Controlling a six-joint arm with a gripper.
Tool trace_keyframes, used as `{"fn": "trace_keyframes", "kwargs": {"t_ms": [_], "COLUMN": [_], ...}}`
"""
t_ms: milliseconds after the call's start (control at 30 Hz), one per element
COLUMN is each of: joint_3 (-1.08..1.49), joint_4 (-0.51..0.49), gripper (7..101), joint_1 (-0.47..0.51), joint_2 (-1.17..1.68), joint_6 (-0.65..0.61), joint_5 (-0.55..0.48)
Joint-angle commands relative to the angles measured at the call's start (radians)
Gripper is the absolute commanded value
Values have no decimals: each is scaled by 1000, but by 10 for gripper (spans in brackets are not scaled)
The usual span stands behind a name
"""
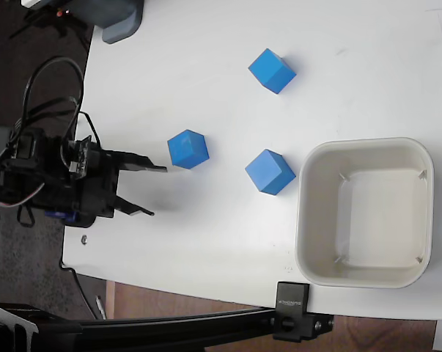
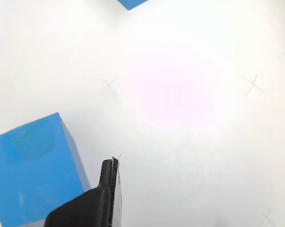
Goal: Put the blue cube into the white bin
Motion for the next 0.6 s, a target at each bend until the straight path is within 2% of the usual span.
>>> {"fn": "trace_keyframes", "kwargs": {"t_ms": [33, 133, 300, 433, 600], "joint_3": [-97, -150, -270, -446, -617], "joint_4": [-3, 18, 20, 28, 149], "gripper": [1003, 1003, 1003, 1000, 1000], "joint_1": [28, 60, 184, 190, 166], "joint_2": [23, 17, -83, -350, -551], "joint_6": [-5, -32, -107, -187, -275], "joint_5": [-17, -48, -221, -296, -362]}}
